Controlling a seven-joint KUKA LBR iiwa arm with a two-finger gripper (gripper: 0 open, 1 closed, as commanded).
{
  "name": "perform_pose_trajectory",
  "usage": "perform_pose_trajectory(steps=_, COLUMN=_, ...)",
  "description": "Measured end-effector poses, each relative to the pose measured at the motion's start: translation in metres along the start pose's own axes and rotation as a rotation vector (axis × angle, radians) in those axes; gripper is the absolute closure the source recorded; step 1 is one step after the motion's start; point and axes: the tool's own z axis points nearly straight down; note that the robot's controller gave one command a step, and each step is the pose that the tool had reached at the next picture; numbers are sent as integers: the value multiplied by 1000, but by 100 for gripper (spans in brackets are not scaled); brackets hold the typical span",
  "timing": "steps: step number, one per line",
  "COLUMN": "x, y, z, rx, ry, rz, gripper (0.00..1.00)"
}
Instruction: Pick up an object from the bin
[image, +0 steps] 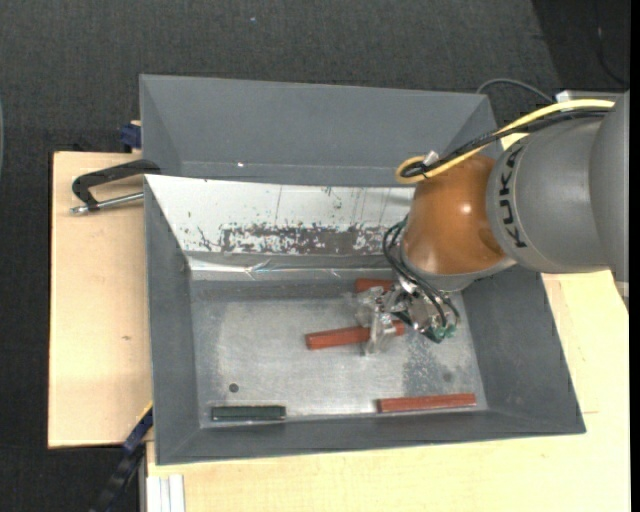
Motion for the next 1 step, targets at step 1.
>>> perform_pose_trajectory(steps=1, x=1, y=0, z=-8, rx=0, ry=2, rz=0, gripper=100)
